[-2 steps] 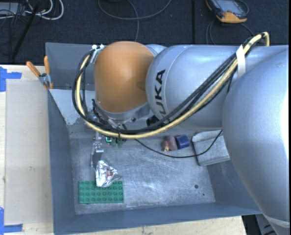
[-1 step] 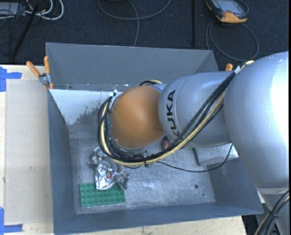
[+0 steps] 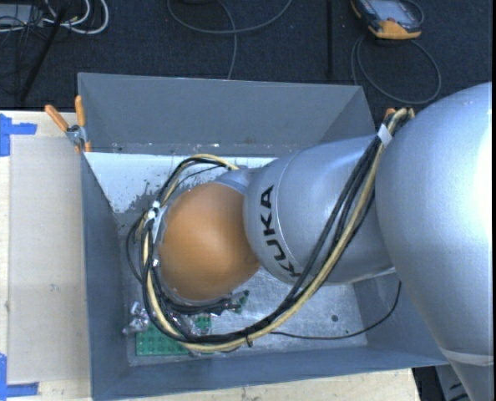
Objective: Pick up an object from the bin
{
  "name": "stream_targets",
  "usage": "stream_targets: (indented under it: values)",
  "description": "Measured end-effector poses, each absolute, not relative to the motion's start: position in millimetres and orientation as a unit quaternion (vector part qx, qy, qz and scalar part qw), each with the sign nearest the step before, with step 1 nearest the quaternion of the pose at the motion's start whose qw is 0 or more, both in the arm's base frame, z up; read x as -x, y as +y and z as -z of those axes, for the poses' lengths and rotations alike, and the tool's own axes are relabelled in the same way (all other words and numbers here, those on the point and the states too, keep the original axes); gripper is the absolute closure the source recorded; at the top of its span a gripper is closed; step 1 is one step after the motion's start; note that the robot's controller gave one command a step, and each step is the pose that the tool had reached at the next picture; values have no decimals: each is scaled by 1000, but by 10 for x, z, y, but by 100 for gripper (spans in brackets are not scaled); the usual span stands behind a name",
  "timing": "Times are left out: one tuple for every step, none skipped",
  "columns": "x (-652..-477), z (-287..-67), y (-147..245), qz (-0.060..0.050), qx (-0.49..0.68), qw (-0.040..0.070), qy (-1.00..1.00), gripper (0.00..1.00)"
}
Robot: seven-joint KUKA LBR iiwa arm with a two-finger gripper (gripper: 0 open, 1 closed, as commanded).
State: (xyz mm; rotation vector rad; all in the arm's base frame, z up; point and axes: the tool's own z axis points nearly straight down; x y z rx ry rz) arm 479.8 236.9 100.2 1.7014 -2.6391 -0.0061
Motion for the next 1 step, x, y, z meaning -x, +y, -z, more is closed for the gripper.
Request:
stream_targets:
  values:
    - [-4965, -991, 2002, 0, -544, 1, -839, 0]
